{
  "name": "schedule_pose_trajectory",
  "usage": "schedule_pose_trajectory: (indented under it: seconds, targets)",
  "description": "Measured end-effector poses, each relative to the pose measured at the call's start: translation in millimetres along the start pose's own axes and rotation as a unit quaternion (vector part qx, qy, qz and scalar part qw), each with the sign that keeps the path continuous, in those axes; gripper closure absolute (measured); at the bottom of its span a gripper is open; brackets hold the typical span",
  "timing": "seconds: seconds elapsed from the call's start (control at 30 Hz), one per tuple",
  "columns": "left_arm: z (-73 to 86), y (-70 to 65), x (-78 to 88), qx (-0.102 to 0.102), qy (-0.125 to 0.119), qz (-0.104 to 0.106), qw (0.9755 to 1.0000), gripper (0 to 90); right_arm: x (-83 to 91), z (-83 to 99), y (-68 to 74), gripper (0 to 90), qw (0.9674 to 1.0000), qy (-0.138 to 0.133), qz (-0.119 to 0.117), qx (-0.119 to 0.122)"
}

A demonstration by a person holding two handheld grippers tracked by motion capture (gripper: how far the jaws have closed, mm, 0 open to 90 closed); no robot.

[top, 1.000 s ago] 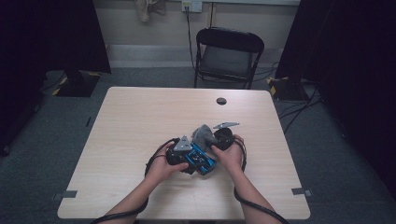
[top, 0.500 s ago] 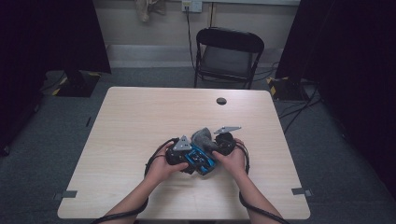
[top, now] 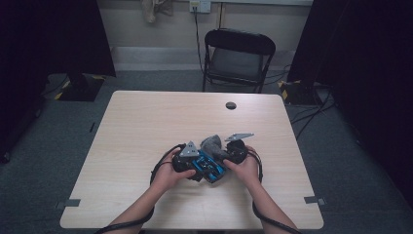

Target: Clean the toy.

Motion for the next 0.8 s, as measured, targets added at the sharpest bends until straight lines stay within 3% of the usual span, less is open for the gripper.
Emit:
schedule_pose_trajectory:
  seconds: [0.8]
  targets:
    - [0.0, -0.8, 0.0, -0.001, 0.000, -0.001, 1.0000, 13.1, 35.8, 29.0, -5.0, 69.3, 0.9998, 0.003, -0.017, -0.010]
Point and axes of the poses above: each handheld gripper's, and its own axes: x roughly backward along the jaws, z roughly out of its underside, y roughly to its left, the point moved 6 cm from there along -x, roughly forward along the jaws, and after that the axes turned 2 degrees about -x, right-handed, at the moved point
